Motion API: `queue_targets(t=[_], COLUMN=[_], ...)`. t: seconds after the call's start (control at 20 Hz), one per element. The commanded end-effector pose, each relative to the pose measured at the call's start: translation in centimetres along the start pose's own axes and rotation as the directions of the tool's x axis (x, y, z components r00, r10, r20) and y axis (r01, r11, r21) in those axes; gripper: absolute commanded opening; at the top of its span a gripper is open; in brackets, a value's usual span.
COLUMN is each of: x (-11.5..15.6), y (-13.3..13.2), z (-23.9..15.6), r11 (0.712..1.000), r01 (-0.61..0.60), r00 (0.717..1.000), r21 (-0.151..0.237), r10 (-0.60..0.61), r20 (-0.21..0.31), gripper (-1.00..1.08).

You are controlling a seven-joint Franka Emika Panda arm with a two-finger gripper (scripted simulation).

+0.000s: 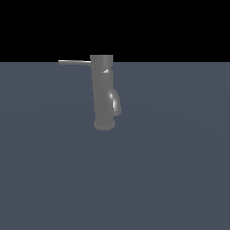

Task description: Turn on the faucet by rotating a designated handle.

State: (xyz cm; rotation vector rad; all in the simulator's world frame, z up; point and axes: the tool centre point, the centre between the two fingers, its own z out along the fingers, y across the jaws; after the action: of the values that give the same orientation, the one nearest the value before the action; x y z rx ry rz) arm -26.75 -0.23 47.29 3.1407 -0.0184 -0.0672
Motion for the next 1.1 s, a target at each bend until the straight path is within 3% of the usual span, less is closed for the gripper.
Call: queue_targets(t=[0.0, 0.5, 1.05], x=[0.0, 0.7, 1.9], y=[0.0, -0.6, -0.9], z=[0.0, 0.1, 0.0], r11=[1.0, 0.998, 1.0], r01=[0.0, 0.057, 0.016], r00=[1.0, 0.998, 1.0], r21=[0.0, -0.035, -0.015], r10=[0.0, -0.057, -0.016], r20=[0.0, -0.008, -0.009], gripper=[-1.0, -1.0, -1.0])
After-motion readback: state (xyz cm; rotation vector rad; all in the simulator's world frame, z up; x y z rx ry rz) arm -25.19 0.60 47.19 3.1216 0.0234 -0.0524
